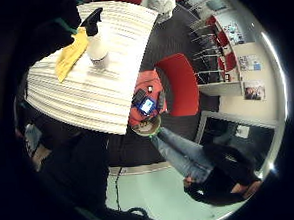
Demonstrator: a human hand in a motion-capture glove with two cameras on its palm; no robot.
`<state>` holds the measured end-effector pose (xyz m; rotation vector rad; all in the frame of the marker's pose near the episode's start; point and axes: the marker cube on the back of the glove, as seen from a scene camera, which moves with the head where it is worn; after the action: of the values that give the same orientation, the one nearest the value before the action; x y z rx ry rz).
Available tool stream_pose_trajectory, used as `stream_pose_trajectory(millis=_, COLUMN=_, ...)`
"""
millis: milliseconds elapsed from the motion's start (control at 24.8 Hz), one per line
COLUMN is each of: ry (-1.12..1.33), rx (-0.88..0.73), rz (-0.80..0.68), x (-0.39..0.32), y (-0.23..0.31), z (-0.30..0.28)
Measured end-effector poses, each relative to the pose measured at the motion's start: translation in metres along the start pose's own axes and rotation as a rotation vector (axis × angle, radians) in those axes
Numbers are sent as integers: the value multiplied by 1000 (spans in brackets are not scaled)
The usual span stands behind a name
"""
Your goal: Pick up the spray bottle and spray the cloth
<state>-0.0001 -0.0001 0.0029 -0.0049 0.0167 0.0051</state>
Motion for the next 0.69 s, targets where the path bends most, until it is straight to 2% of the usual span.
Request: stream_pose_trajectory(millis=685, ry=7, rx=-4, rz=-25, x=-6, y=-8, z=-5)
